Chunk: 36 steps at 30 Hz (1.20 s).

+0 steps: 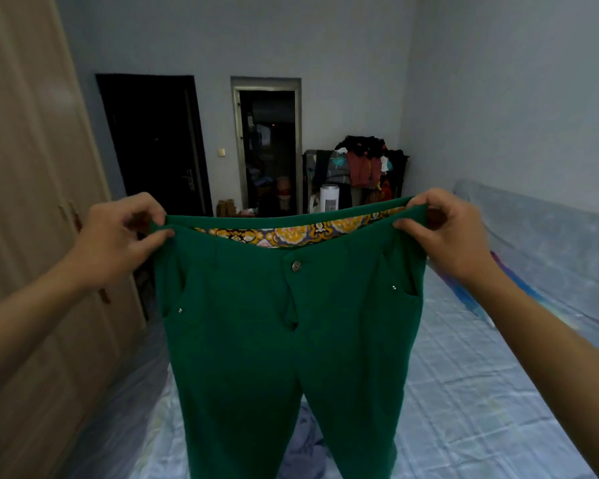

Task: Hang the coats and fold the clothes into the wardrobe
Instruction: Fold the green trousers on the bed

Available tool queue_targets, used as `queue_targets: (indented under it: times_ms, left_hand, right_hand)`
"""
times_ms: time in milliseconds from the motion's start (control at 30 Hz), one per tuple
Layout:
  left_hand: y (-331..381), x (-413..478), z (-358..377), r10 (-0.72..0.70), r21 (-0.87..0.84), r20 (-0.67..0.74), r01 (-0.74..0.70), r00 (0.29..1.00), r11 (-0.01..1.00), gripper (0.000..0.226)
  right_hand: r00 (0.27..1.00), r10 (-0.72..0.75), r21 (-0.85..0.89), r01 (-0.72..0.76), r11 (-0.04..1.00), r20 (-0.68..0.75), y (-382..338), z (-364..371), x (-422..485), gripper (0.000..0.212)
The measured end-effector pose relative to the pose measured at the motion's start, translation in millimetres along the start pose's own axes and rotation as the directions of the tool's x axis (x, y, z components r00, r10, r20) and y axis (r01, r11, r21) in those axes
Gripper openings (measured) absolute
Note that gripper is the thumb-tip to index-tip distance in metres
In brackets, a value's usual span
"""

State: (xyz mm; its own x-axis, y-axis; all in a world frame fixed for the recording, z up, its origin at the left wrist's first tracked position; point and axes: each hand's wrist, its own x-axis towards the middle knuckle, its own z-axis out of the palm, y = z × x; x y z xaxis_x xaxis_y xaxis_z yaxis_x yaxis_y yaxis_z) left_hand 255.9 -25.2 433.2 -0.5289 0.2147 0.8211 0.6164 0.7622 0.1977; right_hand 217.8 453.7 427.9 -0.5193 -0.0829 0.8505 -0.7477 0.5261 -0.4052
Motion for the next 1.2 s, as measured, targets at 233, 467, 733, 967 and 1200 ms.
queue_targets:
  times_ms: [233, 467, 733, 967, 1200]
  left_hand:
    - [2.7, 11.9, 16.7, -0.112, 0.016, -0.063, 0.113, 0.992, 0.993, 0.038]
    - [-41.1, 1.7, 100.9, -0.23, 0.028, 0.055, 0.228, 0.972, 0.973, 0.028]
    - [-178.2, 1.8, 245.8, -0.331, 0.063, 0.215, 0.325, 0.919, 0.944, 0.031]
    - [-328.1, -37.2, 401.0, -0.507, 0.101, 0.294, 0.501, 0.811, 0.86, 0.037]
    - [-450.9, -60.5, 528.2, -0.546, 0.176, 0.331, 0.518, 0.769, 0.837, 0.028]
  right_hand:
    - [1.0, 0.006, 0.019, -0.006, 1.0, 0.01, 14.8, 7.2, 16.4, 0.018]
    - [0.977, 0.161, -0.055, -0.155, 0.986, 0.14, 95.3, 64.7, 2.8, 0.014]
    - [0.881, 0.388, -0.211, -0.339, 0.917, 0.272, 253.2, 191.6, 1.8, 0.012]
    - [0.766, 0.532, -0.333, -0.427, 0.841, 0.361, 410.4, 345.2, -19.2, 0.011]
    - [0.699, 0.624, -0.43, -0.472, 0.769, 0.349, 536.1, 460.6, -50.5, 0.006]
